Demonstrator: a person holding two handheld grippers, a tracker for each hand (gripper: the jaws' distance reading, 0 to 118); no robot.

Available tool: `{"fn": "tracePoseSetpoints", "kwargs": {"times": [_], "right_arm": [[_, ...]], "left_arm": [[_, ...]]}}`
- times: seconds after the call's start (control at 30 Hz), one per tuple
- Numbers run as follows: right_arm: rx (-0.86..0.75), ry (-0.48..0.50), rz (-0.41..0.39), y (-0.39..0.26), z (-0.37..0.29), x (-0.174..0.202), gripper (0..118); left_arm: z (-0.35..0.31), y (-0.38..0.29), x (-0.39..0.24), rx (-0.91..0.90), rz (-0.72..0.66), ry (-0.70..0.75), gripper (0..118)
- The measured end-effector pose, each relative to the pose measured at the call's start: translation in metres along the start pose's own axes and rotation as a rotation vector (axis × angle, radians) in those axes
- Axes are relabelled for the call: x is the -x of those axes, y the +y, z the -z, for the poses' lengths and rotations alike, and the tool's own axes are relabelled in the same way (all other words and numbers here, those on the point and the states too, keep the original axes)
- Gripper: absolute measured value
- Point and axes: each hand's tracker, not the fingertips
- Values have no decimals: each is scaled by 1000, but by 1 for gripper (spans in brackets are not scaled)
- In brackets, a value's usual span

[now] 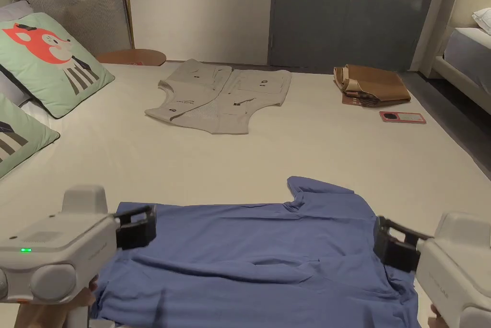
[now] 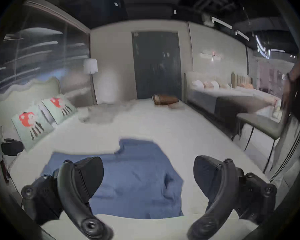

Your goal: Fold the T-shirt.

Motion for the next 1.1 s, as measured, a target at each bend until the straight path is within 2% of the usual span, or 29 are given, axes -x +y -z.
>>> {"fn": "tracePoseSetpoints", "kwargs": {"times": [0.2,0.23,0.3,0.33,0.4,0.43,0.53,0.8,0.97,1.1], "right_arm": [[-183,2,-72,36,-15,32,107],[-200,-9,-80,38,-16,36,104],[-236,-21,-102,40,-17,43,86],[-244,-23,-115,41,-17,46,71],[-247,-29,-130,42,-20,52,22],[-253,-33,-137,43,-24,56,0],[-275,-35,-152,42,-24,59,0],[-259,-18,-153,52,-1,63,0],[-243,-6,-168,59,28,65,0],[-225,4,-182,61,60,67,0]], "left_arm": [[-20,25,-39,-272,75,56,99],[-21,27,-43,-289,79,71,99],[-23,27,-49,-305,82,81,94],[-20,25,-49,-308,79,84,85],[-20,24,-49,-320,76,69,24],[-19,23,-50,-323,75,66,0],[-10,23,-45,-302,70,23,0],[30,32,-28,-205,91,44,0],[94,38,1,-11,106,48,0],[154,40,28,158,42,8,0]]}}
